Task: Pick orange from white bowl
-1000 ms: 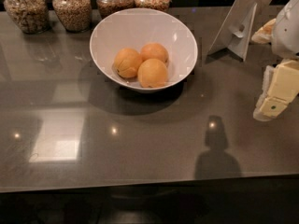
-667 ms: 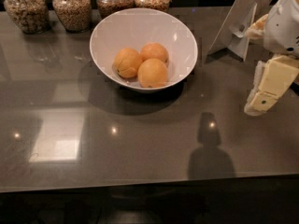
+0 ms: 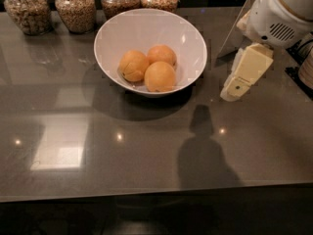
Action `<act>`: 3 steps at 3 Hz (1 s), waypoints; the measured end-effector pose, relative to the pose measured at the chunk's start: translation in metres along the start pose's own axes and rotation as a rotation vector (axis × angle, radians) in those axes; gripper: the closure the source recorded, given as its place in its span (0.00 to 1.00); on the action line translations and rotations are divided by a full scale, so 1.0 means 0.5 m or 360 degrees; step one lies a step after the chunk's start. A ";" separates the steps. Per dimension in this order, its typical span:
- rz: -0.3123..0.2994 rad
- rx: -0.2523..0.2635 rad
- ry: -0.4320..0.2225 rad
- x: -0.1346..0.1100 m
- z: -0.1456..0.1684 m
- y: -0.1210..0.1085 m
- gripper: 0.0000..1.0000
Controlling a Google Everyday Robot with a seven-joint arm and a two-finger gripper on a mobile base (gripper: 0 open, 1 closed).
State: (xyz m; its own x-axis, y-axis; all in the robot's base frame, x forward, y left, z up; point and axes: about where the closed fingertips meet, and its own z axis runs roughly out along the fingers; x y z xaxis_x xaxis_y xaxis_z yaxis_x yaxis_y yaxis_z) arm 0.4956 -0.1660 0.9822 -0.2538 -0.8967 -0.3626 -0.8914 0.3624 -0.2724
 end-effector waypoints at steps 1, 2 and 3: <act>0.0140 0.0035 -0.0045 -0.038 0.023 -0.030 0.00; 0.0140 0.0035 -0.0045 -0.038 0.023 -0.030 0.00; 0.0224 0.0016 -0.0139 -0.076 0.033 -0.042 0.00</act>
Offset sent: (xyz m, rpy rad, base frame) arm 0.0197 0.0122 0.0001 0.0402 -0.0092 -0.0572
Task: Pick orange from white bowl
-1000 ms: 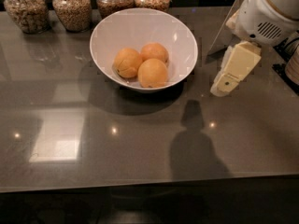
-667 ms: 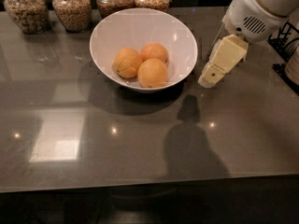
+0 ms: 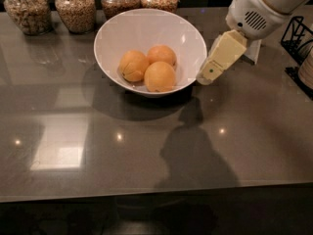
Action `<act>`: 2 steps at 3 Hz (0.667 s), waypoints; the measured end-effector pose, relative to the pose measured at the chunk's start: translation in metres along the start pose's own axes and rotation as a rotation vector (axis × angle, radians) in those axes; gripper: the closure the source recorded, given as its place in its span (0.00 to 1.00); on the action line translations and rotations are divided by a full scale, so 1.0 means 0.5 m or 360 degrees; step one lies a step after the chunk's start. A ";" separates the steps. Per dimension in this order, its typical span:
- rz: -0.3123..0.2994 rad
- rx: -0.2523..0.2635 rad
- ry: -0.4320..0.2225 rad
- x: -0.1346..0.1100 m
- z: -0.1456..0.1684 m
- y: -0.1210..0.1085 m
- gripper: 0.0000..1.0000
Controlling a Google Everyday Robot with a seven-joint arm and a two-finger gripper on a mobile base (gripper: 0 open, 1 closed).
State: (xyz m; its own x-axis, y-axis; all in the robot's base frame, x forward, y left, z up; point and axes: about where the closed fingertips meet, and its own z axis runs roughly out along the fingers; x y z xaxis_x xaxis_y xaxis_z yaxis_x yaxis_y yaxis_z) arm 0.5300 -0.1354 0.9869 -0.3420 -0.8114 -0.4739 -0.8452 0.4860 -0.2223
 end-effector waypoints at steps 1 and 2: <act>0.0110 -0.0069 -0.0120 -0.052 0.025 0.000 0.00; 0.0231 -0.0153 -0.0176 -0.097 0.058 0.020 0.00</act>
Offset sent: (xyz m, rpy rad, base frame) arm 0.0283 0.0844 -0.0098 0.2876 0.1376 -0.1076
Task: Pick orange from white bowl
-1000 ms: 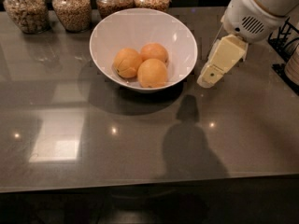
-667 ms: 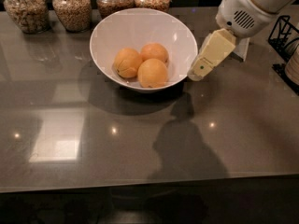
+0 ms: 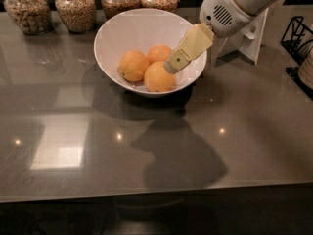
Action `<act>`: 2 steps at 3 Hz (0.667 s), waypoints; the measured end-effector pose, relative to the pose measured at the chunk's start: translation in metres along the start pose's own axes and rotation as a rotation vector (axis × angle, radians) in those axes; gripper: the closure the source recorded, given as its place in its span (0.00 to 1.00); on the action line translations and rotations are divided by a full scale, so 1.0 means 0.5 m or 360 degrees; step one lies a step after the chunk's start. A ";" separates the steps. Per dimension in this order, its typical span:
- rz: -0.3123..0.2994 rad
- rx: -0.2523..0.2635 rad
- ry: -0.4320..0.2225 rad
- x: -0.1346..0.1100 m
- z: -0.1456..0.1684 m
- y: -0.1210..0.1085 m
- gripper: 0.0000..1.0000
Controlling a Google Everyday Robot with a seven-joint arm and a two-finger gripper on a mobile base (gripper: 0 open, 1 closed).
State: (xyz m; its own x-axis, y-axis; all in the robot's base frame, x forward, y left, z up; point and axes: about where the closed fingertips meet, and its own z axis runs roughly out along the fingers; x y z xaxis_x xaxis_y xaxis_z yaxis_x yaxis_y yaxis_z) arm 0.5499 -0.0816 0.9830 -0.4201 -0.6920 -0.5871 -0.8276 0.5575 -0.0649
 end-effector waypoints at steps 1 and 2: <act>0.0120 -0.0051 -0.0001 -0.014 0.042 0.015 0.00; 0.0175 -0.0031 0.0006 -0.019 0.079 0.015 0.14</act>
Offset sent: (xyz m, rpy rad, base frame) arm 0.0249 0.0376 -0.0435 0.0514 0.0769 -0.1272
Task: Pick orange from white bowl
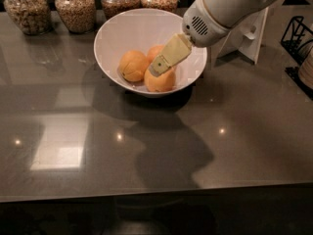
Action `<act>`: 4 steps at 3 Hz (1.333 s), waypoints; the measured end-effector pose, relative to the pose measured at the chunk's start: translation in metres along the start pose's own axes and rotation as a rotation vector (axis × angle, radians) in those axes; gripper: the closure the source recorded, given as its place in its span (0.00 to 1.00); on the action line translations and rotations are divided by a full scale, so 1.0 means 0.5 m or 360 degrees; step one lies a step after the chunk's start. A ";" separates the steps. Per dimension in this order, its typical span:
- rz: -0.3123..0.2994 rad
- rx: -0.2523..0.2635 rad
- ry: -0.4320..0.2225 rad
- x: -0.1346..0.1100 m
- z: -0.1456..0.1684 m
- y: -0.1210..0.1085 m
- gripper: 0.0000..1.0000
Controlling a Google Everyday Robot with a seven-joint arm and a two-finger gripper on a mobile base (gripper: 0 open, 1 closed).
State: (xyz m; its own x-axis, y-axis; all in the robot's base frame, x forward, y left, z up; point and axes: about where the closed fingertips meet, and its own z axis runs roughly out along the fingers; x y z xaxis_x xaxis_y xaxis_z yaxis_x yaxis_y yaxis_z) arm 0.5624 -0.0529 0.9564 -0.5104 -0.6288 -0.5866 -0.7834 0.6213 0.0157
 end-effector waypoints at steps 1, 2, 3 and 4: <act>0.0019 0.0038 0.0038 0.001 0.036 -0.008 0.27; 0.0027 0.0045 0.0088 0.005 0.073 -0.014 0.27; 0.0030 0.0041 0.0126 0.009 0.101 -0.019 0.27; 0.0043 0.0044 0.0188 0.022 0.133 -0.035 0.26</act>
Offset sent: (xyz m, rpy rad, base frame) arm 0.0285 0.0152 -0.0518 -0.0795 0.0487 -0.0415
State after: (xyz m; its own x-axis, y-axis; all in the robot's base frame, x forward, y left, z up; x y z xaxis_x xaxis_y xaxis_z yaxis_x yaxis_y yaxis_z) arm 0.5940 -0.0393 0.8958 -0.5707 -0.6614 -0.4867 -0.7596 0.6503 0.0070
